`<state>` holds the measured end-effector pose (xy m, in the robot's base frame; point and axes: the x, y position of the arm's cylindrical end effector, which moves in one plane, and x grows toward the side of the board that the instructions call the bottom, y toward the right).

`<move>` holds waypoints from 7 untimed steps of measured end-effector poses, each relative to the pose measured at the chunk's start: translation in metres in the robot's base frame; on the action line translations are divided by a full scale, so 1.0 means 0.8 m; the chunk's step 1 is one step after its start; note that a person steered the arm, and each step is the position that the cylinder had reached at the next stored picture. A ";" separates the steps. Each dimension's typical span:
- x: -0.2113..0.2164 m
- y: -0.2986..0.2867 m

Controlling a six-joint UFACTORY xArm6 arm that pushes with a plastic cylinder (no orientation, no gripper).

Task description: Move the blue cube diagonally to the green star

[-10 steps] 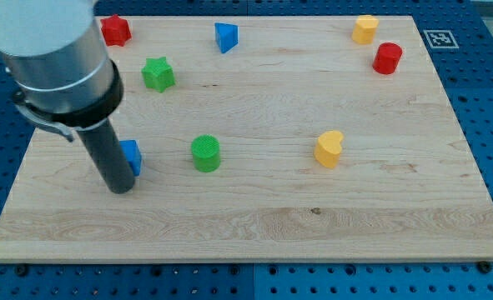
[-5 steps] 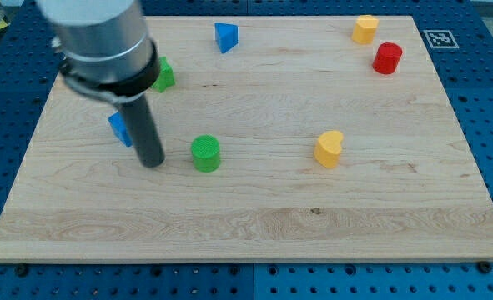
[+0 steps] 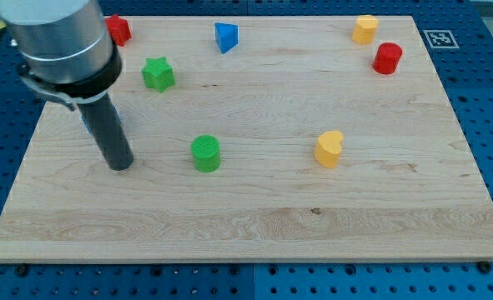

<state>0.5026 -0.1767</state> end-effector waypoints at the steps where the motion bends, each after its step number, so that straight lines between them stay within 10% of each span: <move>1: -0.023 -0.016; 7: -0.073 -0.006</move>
